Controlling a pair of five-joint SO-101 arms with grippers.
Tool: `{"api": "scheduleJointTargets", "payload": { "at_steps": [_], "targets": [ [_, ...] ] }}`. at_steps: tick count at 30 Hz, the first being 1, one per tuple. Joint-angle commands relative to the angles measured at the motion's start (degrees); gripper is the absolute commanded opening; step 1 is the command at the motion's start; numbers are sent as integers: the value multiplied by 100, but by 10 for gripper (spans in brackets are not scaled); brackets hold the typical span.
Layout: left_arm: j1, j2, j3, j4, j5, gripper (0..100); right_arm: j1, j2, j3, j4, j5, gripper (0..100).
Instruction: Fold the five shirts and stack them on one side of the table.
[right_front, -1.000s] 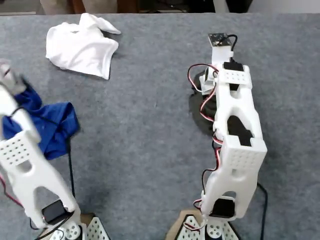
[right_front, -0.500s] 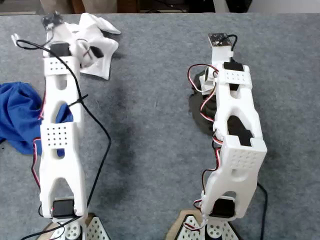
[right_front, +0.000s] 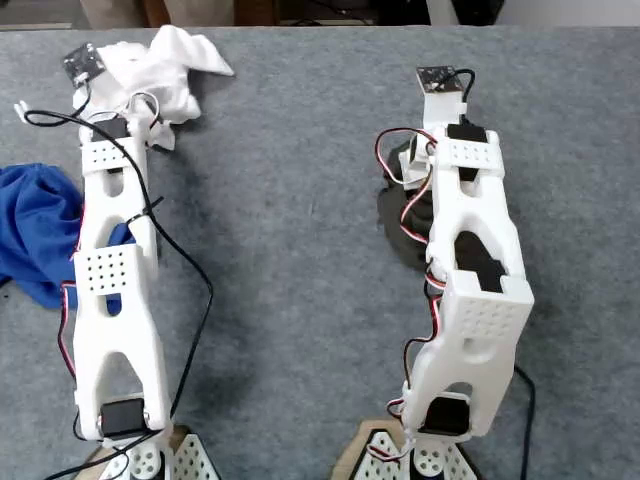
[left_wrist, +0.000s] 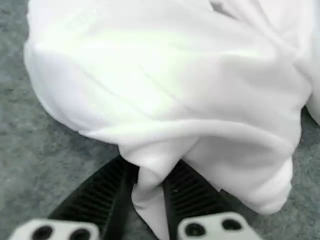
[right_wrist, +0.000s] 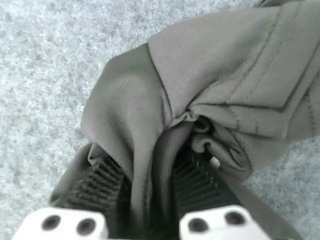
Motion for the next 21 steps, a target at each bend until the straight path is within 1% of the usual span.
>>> {"api": "scheduleJointTargets", "payload": {
  "at_steps": [1,5,8,11,13,17,21],
  "targets": [
    [-466,-48,-949,1081,-492,19,-163,13,4,-132,18,4],
    [-967,-48,-2382,2664,-1266,19,-163,13,4,-132,18,4],
    [-1407,-532,-2295,3385,-1793,19,-163,13,4,-132,18,4],
    [-1925,-1279,-2295,4123,-2101,19,-163,13,4,-132,18,4],
    [-2242,-1727,-2295,4352,-2198,19,-163,13,4,-141,18,4],
    [-2840,-2422,-2295,4387,-2198,19,-268,13,-4,-132,18,4],
    [-3288,-2738,-2295,4448,-2198,19,-277,13,4,-132,18,4]
  ]
}}
